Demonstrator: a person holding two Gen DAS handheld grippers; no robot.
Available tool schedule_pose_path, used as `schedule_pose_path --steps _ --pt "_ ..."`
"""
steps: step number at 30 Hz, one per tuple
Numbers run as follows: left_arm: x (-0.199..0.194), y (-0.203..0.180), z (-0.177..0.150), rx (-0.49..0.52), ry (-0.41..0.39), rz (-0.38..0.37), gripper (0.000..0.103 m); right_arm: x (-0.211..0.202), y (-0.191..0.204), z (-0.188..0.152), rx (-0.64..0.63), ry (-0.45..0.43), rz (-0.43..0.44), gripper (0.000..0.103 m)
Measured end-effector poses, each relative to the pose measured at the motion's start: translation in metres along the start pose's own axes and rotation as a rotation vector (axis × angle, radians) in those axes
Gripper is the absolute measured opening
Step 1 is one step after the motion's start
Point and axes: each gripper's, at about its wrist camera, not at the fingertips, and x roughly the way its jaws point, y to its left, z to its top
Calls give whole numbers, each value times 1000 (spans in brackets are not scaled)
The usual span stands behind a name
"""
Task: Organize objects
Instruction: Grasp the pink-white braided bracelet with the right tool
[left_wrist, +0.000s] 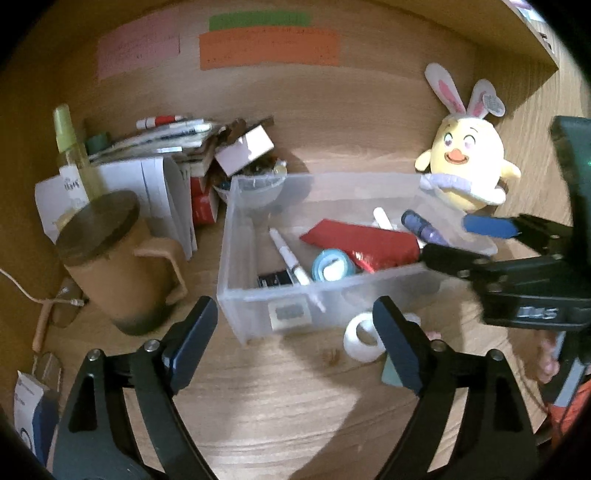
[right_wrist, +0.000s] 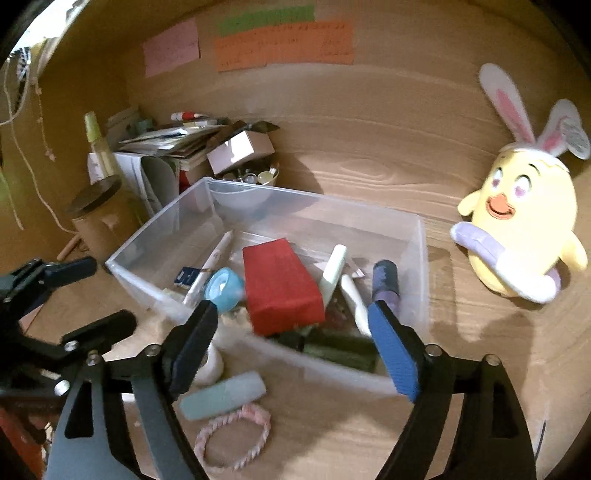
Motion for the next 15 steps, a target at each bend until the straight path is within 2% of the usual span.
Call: schedule_pose_path --steps 5,9,15 --pt "16 -4 -17 23 73 -9 87 -14 0 -17 2 10 18 84" --pt "31 -5 -31 47 135 6 87 -20 10 -34 -48 14 -38 88" --pt "42 2 -37 15 187 -23 85 -5 24 -61 -85 113 13 88"
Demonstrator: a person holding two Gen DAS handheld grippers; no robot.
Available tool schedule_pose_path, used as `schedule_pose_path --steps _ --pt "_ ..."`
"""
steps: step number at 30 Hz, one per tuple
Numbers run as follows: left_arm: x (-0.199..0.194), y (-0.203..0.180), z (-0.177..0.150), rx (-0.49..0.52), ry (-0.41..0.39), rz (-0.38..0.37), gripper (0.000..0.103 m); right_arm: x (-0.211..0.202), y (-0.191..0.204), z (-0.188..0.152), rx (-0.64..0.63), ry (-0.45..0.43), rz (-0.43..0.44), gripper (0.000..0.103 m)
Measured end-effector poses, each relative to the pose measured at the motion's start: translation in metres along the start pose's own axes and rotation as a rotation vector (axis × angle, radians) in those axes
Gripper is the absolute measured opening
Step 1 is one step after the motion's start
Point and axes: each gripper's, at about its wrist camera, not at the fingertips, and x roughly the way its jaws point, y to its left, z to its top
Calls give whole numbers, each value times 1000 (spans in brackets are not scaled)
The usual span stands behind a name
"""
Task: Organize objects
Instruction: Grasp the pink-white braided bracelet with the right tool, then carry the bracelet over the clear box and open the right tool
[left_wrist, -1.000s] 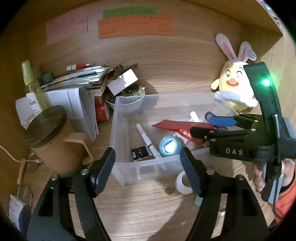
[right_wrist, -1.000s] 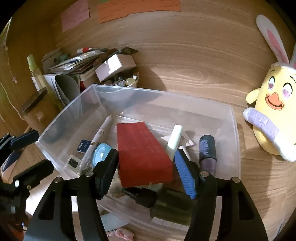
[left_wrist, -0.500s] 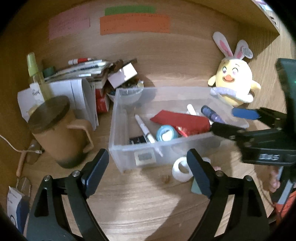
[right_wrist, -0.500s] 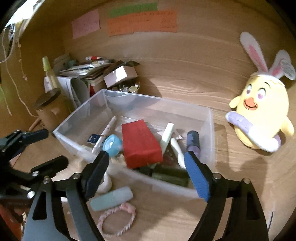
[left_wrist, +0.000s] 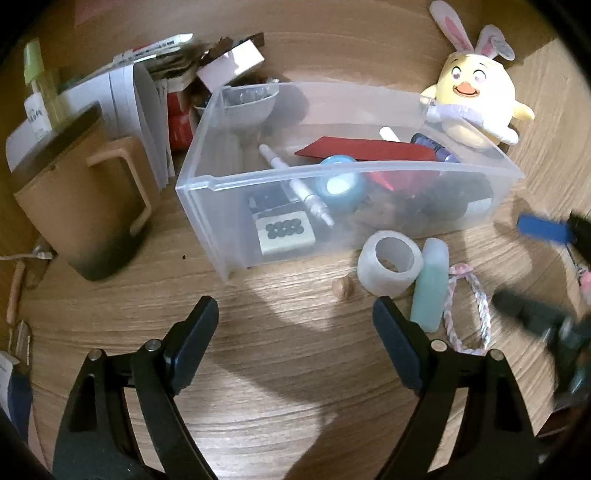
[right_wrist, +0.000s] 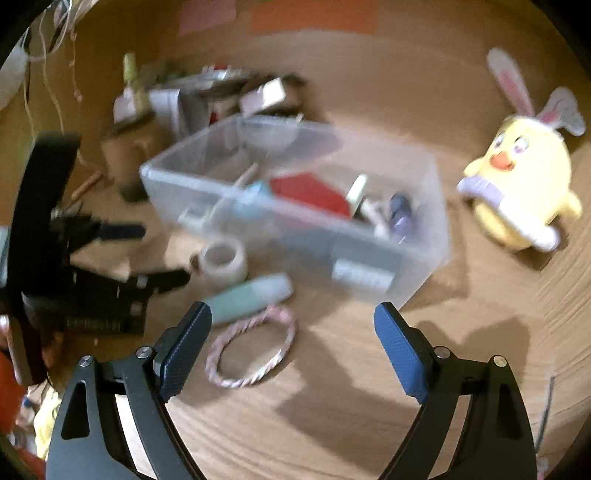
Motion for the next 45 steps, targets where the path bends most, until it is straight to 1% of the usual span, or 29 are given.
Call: schedule_pose_path --steps 1,2,3,4,6,7,10,12,13,14,15,16,17,18,20,21,23,24,25,28,31,37,45 --pt "1 0 1 0 0 -3 84 5 2 -4 -1 18 8 88" --pt "2 -1 2 3 2 -7 78 9 4 -6 -1 35 19 88" --pt "3 -2 2 8 6 -11 70 14 5 -8 2 53 31 88" --pt "5 -4 3 19 13 -19 67 18 6 -9 7 67 41 88" --pt "9 -6 4 30 24 -22 58 25 5 -10 29 93 66 88" --pt "10 -8 6 38 22 -16 57 28 4 -10 37 104 75 88" --pt "12 -12 9 55 17 -21 51 34 5 -9 36 108 59 88" --pt "13 -14 10 62 13 -30 42 35 5 -8 24 102 43 88" --pt "13 -15 11 64 9 -31 40 36 6 -7 21 99 35 82" --pt "14 -15 12 66 7 -34 35 36 6 -7 16 89 24 74" --pt "14 -16 13 68 6 -38 31 35 7 -7 8 84 18 70" --pt "14 -16 13 69 4 -45 29 35 7 -7 2 82 15 61" --pt "14 -16 13 71 3 -49 24 34 7 -6 -2 77 18 53" --pt "14 -16 13 74 1 -54 17 33 7 -6 -5 73 17 51" --pt "14 -16 13 77 0 -59 12 33 5 -5 0 68 21 38" --pt "13 -16 13 78 -1 -62 12 33 3 -4 4 65 24 35" --pt "12 -16 12 79 -3 -63 12 32 0 -4 18 61 30 21" --pt "12 -17 12 80 -5 -60 12 31 -2 -5 26 60 36 18" --pt "10 -17 11 80 -10 -58 12 31 -4 -5 36 60 43 12" --pt "7 -16 9 67 -14 -70 12 28 -11 -8 68 57 62 11" --pt "0 -16 7 57 -29 -65 12 23 -14 -11 76 47 51 9" --pt "-23 -17 7 49 -94 -47 12 5 -21 -14 103 1 45 8" --pt "-48 -17 12 34 -161 -49 12 -22 -24 -8 116 -68 58 8"
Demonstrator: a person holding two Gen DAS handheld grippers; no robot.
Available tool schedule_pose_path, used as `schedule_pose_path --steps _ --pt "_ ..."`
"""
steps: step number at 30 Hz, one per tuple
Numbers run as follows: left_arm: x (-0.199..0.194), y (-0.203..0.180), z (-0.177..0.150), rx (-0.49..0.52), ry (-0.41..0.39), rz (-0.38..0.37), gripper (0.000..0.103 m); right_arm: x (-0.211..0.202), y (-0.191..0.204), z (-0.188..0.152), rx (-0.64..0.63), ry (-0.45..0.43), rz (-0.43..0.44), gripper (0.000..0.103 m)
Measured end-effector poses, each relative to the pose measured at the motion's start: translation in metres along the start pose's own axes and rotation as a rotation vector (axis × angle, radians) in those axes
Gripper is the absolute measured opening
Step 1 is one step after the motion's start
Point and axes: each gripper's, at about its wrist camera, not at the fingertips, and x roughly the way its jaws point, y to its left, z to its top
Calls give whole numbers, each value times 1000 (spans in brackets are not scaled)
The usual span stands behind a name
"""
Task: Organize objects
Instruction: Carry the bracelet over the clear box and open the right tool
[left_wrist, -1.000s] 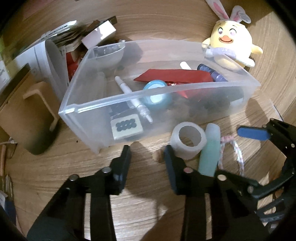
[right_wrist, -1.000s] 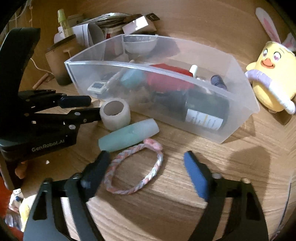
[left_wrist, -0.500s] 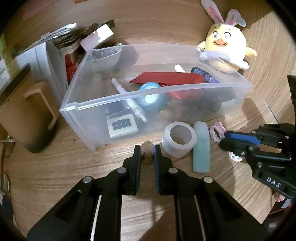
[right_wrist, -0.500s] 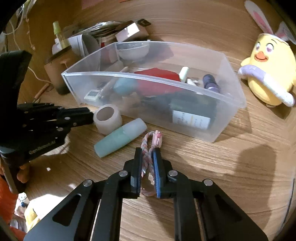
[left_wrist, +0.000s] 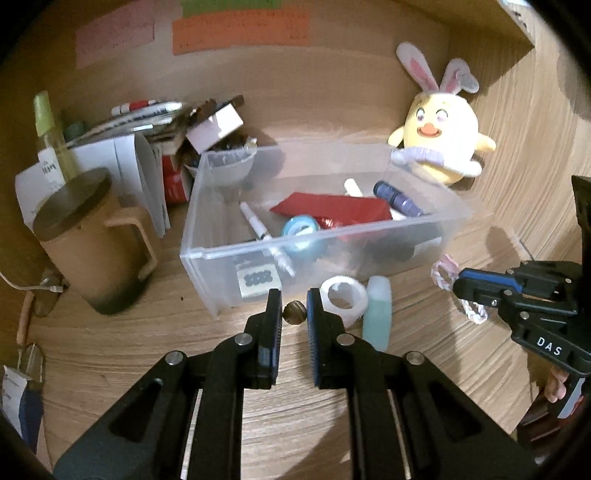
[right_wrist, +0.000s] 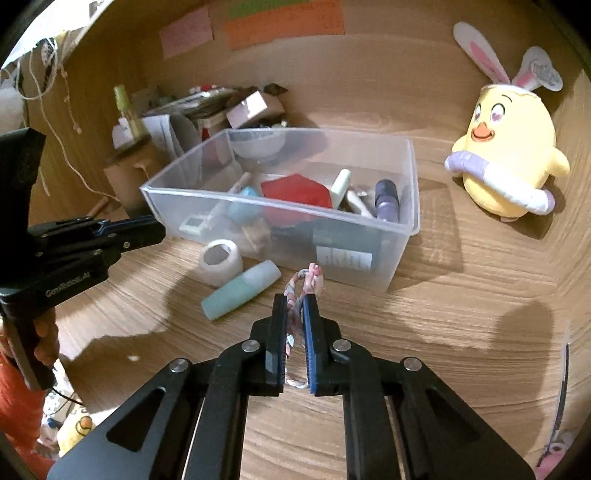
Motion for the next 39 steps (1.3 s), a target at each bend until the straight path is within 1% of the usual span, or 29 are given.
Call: schedule_pose_path --steps 8,13,20,22,25,32,39 --pt "-20 0 11 -12 -63 -1 12 -29 5 14 -13 -89 10 8" --pt "-28 1 23 -31 -104 -10 12 -38 3 24 -5 -139 -5 8" --pt "-25 6 42 -62 -127 -8 12 -41 4 42 -16 -191 -14 8" --pt "-22 8 46 -65 -131 -5 12 -41 4 47 -25 -204 -28 8" --pt "-14 9 51 -70 -121 5 12 -38 4 54 -35 -217 -39 8" --pt "14 17 55 -92 -69 10 12 -23 -3 74 -31 -233 -59 8" --pt "42 26 59 -107 -14 21 12 4 -9 85 -24 -195 -63 8"
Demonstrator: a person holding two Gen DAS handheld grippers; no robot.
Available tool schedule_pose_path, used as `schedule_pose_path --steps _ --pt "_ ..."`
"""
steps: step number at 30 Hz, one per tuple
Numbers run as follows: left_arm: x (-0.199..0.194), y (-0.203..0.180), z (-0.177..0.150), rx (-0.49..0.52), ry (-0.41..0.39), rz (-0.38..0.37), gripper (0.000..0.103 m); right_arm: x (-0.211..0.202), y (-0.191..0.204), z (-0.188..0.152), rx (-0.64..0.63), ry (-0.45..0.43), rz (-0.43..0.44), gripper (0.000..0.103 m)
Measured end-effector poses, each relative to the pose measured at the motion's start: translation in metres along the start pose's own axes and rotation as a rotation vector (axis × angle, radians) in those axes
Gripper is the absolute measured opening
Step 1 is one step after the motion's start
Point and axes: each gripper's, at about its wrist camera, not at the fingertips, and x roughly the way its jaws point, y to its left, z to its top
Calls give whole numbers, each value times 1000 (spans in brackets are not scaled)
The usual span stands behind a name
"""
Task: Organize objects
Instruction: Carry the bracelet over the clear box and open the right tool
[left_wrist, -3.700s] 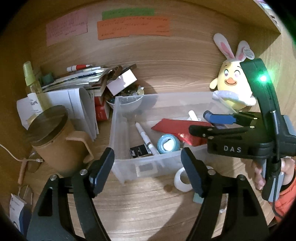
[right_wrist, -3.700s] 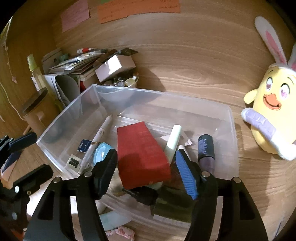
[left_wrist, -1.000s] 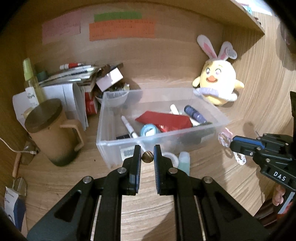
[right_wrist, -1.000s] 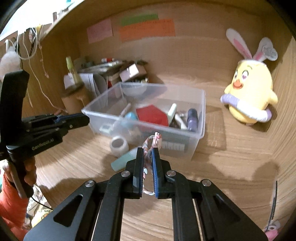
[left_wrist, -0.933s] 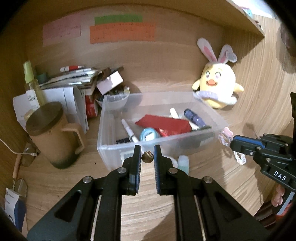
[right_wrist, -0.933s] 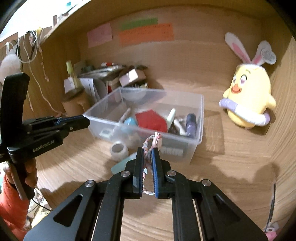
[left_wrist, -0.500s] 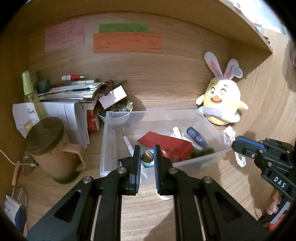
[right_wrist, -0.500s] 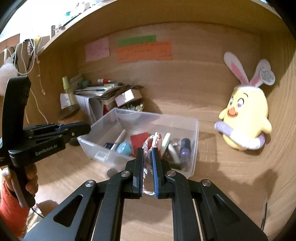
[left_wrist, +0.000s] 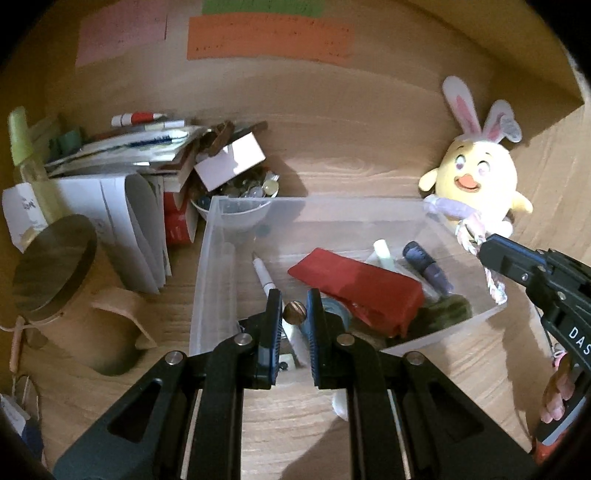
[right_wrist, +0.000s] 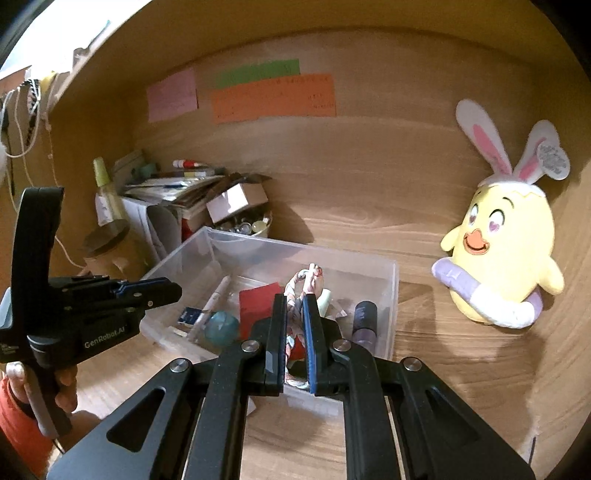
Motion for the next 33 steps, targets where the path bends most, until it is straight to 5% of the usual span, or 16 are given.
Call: schedule_pose_path --steps 16,22,25,33 --pt "26 -3 -1 22 51 11 12 49 -13 -15 -7 109 -50 8" --pt "21 -7 -3 27 45 0 28 55 -15 -17 -21 127 -73 8" --pt "12 -11 -7 36 9 30 54 56 -16 -18 -21 136 -72 8" --pt "-6 -16 -15 65 -30 51 61 59 -12 -17 -43 149 -91 8"
